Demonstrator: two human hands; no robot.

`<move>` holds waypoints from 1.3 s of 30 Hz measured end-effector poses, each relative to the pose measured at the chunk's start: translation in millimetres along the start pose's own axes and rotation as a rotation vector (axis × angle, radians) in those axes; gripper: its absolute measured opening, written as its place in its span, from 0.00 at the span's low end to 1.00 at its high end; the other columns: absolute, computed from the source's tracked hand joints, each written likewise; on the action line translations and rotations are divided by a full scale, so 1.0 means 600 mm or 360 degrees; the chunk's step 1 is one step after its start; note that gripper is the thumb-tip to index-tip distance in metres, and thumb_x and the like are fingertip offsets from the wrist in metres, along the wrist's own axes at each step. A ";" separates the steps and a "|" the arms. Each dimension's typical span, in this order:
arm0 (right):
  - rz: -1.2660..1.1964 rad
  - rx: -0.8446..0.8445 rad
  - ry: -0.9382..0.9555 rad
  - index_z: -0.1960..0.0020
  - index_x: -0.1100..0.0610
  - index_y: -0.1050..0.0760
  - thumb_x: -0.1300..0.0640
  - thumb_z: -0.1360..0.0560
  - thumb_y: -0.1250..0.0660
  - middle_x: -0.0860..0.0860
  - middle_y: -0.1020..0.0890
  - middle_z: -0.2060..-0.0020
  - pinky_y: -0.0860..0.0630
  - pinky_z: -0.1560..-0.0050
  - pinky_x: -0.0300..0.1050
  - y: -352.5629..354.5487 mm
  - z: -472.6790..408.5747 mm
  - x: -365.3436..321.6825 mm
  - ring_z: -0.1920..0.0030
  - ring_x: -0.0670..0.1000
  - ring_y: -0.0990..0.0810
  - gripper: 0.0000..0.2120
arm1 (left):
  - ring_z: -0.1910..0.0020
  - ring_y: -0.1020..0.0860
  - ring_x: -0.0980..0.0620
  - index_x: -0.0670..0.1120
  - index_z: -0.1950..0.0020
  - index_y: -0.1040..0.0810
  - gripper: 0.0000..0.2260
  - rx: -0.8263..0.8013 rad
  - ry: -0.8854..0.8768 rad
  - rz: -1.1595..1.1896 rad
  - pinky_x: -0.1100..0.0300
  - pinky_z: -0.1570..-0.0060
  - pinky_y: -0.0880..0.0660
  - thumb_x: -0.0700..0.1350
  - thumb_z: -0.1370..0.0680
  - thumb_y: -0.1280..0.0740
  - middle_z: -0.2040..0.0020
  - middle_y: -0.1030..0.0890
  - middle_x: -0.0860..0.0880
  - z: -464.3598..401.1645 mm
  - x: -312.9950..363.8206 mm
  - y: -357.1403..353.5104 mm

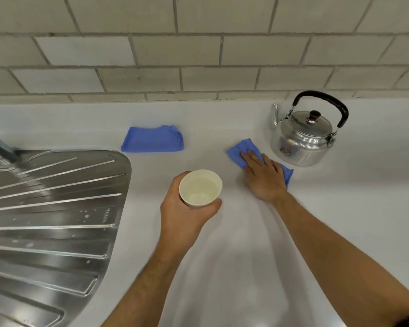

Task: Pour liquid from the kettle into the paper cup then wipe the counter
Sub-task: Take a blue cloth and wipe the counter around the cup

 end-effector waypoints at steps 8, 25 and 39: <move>0.0041 -0.0084 0.0450 0.24 0.34 0.48 0.48 0.17 0.53 0.32 0.46 0.24 0.52 0.27 0.46 0.007 0.171 0.055 0.22 0.48 0.47 0.23 | 0.54 0.21 0.65 0.49 0.44 0.24 0.27 -0.0072 -0.0041 0.0059 0.74 0.54 0.26 0.36 0.38 0.20 0.51 0.19 0.56 -0.018 -0.004 -0.075; 0.0072 0.0130 -0.0236 0.26 0.30 0.52 0.38 0.21 0.61 0.35 0.45 0.23 0.49 0.26 0.51 0.063 0.124 0.242 0.23 0.50 0.44 0.24 | 0.49 0.20 0.56 0.51 0.42 0.24 0.29 -0.0231 0.0007 -0.0035 0.61 0.48 0.22 0.43 0.40 0.19 0.48 0.18 0.54 -0.021 -0.036 -0.179; 0.0079 0.0114 -0.0053 0.26 0.29 0.50 0.44 0.18 0.54 0.29 0.51 0.27 0.53 0.25 0.50 0.019 0.291 0.137 0.22 0.48 0.48 0.22 | 0.30 0.33 0.50 0.47 0.30 0.31 0.25 -0.0603 -0.0039 -0.1006 0.60 0.31 0.36 0.44 0.26 0.30 0.29 0.31 0.49 0.053 -0.060 -0.075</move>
Point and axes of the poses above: each hand's wrist, its own z-axis away from the middle knuckle, its own y-axis out of the back of the hand, x = y × z, the point moved 3 cm from there along -z, towards the middle knuckle
